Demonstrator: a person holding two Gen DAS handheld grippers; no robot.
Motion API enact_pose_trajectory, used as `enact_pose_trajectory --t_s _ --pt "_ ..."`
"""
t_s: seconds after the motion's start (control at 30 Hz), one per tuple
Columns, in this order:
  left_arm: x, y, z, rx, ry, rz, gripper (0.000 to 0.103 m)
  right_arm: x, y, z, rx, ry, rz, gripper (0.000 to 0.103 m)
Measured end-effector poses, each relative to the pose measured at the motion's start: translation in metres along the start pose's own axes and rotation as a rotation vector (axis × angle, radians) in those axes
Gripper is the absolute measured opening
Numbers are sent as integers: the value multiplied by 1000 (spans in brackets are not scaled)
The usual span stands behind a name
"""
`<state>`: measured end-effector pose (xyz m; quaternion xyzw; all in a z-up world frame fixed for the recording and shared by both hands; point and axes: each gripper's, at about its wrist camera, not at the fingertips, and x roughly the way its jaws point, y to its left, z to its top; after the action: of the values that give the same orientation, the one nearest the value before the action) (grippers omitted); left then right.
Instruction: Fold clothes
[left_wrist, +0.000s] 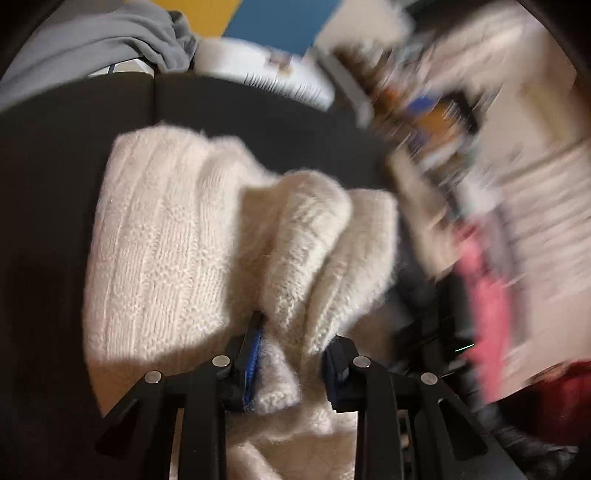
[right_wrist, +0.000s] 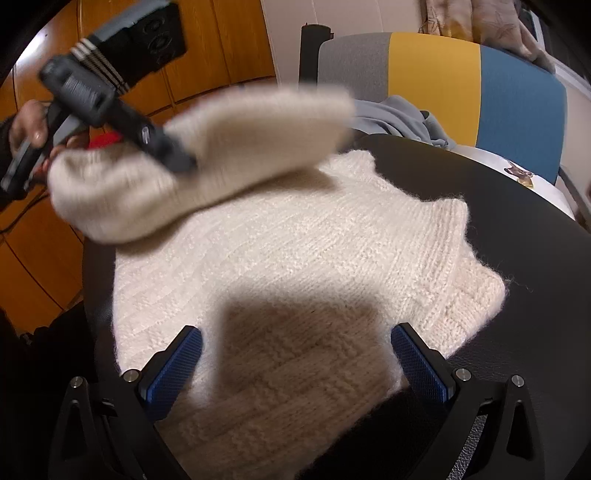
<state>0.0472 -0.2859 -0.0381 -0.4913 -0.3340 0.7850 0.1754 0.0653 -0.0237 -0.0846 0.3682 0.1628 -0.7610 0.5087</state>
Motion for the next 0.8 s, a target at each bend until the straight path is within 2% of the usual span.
enact_pose_trajectory --t_s 0.07,0.13,0.27,0.33,0.43,0.57,0.67,0.8 --pt "-19 15 -7 -60 -86 -163 26 2 2 0 -9 6 -13 103" --pt "-31 21 -15 -90 -146 -283 26 3 3 0 -13 10 -20 103" --pt "-45 4 -18 -81 -214 -426 26 4 2 -1 -12 12 -25 103" --pt "-47 -10 -14 -60 -221 -469 26 5 2 -3 -10 13 -29 103" --pt "-36 -24 -4 -34 -193 -462 26 7 4 -4 -13 13 -36 103" --pt "31 -49 -9 -103 -151 -424 25 8 3 -5 -11 9 -34 103" --pt "85 -39 4 -164 -123 -364 25 8 3 -5 -11 6 -32 103" --pt "122 -29 -16 -206 -46 -331 26 8 2 -6 -10 -1 -22 103"
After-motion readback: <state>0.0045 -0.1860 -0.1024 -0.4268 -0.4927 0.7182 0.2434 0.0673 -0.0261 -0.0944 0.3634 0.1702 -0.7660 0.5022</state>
